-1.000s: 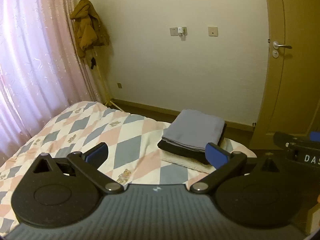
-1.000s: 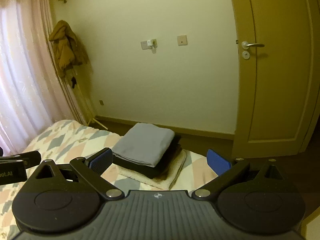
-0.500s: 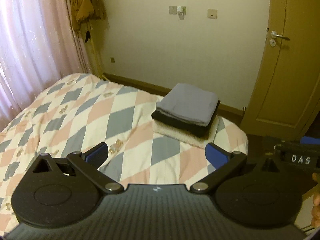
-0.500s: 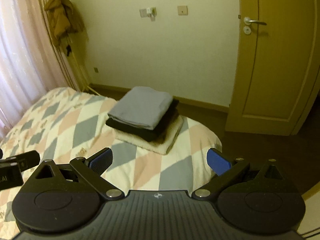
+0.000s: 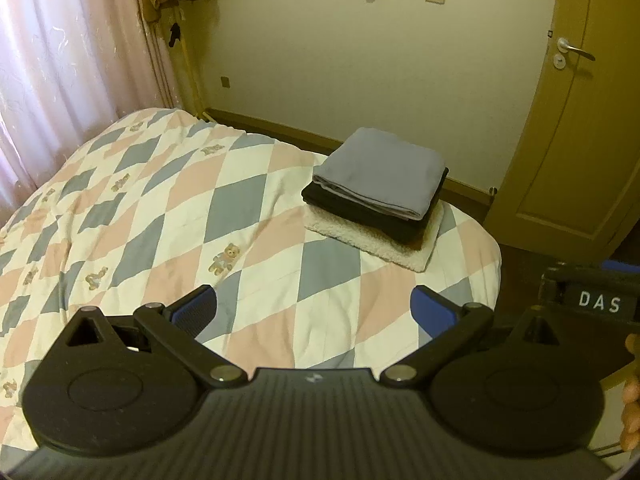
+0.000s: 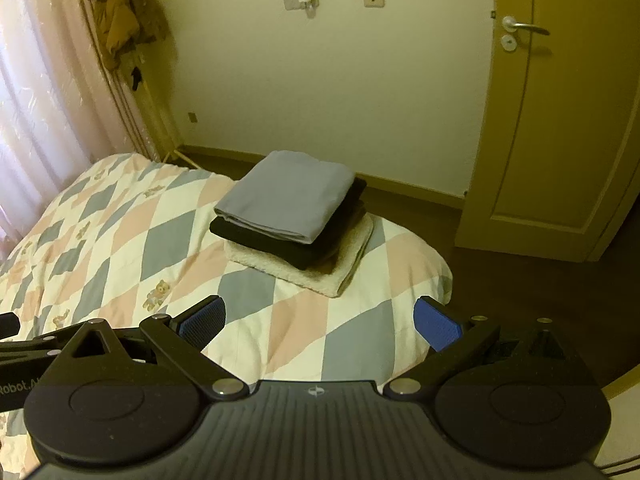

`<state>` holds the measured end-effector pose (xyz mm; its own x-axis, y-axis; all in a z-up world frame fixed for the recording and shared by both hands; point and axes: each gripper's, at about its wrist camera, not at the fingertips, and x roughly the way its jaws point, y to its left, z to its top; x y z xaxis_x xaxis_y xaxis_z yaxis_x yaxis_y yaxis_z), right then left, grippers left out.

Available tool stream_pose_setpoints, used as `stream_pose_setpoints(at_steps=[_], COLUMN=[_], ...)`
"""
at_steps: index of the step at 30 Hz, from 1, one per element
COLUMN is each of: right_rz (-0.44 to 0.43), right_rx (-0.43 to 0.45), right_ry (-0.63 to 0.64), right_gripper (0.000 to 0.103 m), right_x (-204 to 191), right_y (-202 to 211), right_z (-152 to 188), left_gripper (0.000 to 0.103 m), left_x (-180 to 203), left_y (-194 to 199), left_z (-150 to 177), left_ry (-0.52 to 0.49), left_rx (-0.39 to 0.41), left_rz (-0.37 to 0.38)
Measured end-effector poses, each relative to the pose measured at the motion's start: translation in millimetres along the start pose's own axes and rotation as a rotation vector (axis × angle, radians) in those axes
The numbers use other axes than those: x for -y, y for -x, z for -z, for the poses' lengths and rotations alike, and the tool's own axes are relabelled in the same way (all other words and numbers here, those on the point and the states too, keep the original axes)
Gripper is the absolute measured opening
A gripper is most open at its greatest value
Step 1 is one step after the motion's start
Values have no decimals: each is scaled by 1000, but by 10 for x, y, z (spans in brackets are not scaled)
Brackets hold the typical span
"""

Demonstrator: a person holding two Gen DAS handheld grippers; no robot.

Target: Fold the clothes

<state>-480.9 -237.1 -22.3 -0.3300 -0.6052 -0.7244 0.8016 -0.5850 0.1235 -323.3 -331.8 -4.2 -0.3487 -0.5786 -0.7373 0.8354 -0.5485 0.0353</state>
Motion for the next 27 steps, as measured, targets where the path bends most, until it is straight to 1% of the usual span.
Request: stream_pose_setpoints(at_steps=[5, 20, 27], right_rz=[-7, -6, -18], right_rx=[-27, -159, -201], right_ry=[17, 65, 97], right_gripper=[103, 103, 103], right_x=[22, 248, 342], right_y=[-207, -1057, -1337], right_z=[-155, -599, -769], left_gripper=[102, 102, 102], left_x=[61, 309, 459], left_y=[-223, -1026, -1344], left_z=[-136, -629, -829], left_ry=[10, 23, 24], left_rx=[-29, -123, -162], left_rz=[-6, -20, -32])
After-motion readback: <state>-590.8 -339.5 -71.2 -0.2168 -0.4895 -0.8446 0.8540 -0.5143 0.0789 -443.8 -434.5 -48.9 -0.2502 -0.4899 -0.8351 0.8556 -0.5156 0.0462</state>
